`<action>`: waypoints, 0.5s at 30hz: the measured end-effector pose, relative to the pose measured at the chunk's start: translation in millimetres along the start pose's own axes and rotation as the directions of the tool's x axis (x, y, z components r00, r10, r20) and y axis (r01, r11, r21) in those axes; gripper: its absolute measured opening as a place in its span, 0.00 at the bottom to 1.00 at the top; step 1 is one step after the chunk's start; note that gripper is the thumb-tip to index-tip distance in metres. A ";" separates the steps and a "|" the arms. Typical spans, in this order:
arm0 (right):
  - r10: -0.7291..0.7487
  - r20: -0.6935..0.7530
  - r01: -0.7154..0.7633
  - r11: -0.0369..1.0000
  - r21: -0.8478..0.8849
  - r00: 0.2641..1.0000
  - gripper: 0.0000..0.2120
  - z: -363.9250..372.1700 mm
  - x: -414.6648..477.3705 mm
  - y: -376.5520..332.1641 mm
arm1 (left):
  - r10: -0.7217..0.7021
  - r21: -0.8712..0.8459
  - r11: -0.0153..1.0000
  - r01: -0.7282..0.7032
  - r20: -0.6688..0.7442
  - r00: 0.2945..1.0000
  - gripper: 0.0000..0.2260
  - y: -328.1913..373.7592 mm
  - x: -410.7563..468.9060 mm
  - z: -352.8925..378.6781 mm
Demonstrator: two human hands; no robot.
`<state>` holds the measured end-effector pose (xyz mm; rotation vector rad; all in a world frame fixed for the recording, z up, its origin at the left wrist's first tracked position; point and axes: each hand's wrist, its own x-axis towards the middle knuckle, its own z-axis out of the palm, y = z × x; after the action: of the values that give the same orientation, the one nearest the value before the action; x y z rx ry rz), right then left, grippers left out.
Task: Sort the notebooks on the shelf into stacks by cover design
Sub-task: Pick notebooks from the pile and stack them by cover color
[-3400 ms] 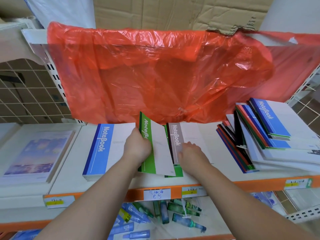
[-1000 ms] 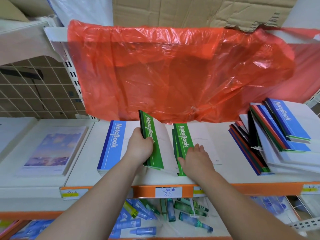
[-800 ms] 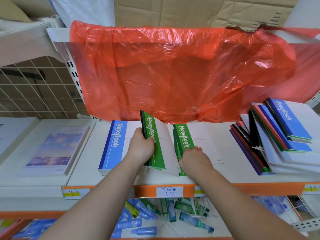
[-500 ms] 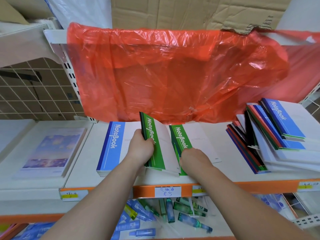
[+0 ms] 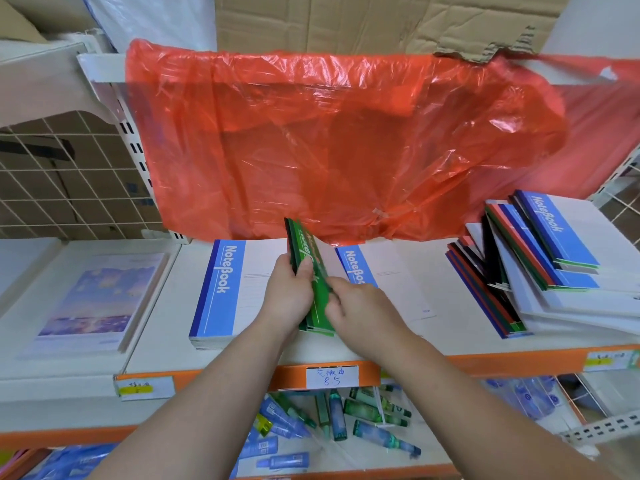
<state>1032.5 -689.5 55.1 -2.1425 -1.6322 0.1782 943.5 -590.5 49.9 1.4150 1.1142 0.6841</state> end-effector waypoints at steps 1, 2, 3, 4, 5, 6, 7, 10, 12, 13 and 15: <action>-0.029 0.008 0.029 1.000 0.009 1.000 0.16 0.5 -2.0 -1.6 | 0.015 0.004 1.000 -0.015 0.002 1.000 0.09 -0.5 -0.1 1.3; -0.054 0.020 0.053 0.998 0.022 0.998 0.16 0.2 -4.0 -1.3 | 0.027 0.007 1.000 -0.027 0.009 1.000 0.10 -0.8 -0.5 1.9; -0.071 0.036 0.070 0.996 0.047 0.997 0.14 0.2 -5.8 0.8 | 0.032 0.007 0.999 -0.032 0.018 0.999 0.10 -1.1 -0.8 2.3; -0.082 0.059 0.076 0.993 0.090 0.995 0.14 -0.2 -7.6 3.5 | 0.030 0.009 1.000 -0.030 0.026 0.999 0.10 -1.9 -0.3 2.6; -0.080 0.081 0.067 0.986 0.154 0.994 0.14 -0.5 -9.7 7.4 | 0.026 0.015 1.000 -0.026 0.029 0.999 0.09 -2.9 0.7 3.0; -0.061 0.084 0.040 0.974 0.223 0.995 0.15 -0.7 -11.1 12.3 | 0.024 0.020 1.000 -0.024 0.029 0.999 0.09 -3.7 1.6 3.4; -0.013 0.057 -0.003 0.961 0.276 0.998 0.16 -0.1 -10.8 19.1 | 0.026 0.015 1.000 -0.027 0.028 0.999 0.09 -4.1 2.4 4.2; 0.245 -0.110 -0.195 0.919 0.343 0.963 0.17 -1.3 -1.6 44.9 | 0.046 -0.100 0.994 -0.040 0.065 0.997 0.10 -0.4 -0.2 7.3; 0.467 -0.025 -0.391 0.767 0.509 0.884 0.16 -7.7 3.6 59.2 | 0.057 -0.205 0.978 -0.030 0.128 0.990 0.10 2.7 -3.1 11.1; 0.518 0.081 -0.454 0.651 0.608 0.852 0.16 -10.1 4.5 66.2 | 0.061 -0.240 0.971 -0.021 0.160 0.985 0.10 3.9 -4.3 13.5; 0.528 0.231 -0.495 0.440 0.749 0.817 0.13 -15.0 2.6 74.1 | 0.063 -0.257 0.966 -0.008 0.207 0.976 0.11 2.9 -3.2 18.5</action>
<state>1104.3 -706.3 38.2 -1.7796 -0.5641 0.8723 959.6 -600.7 49.9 1.2571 0.8027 0.6579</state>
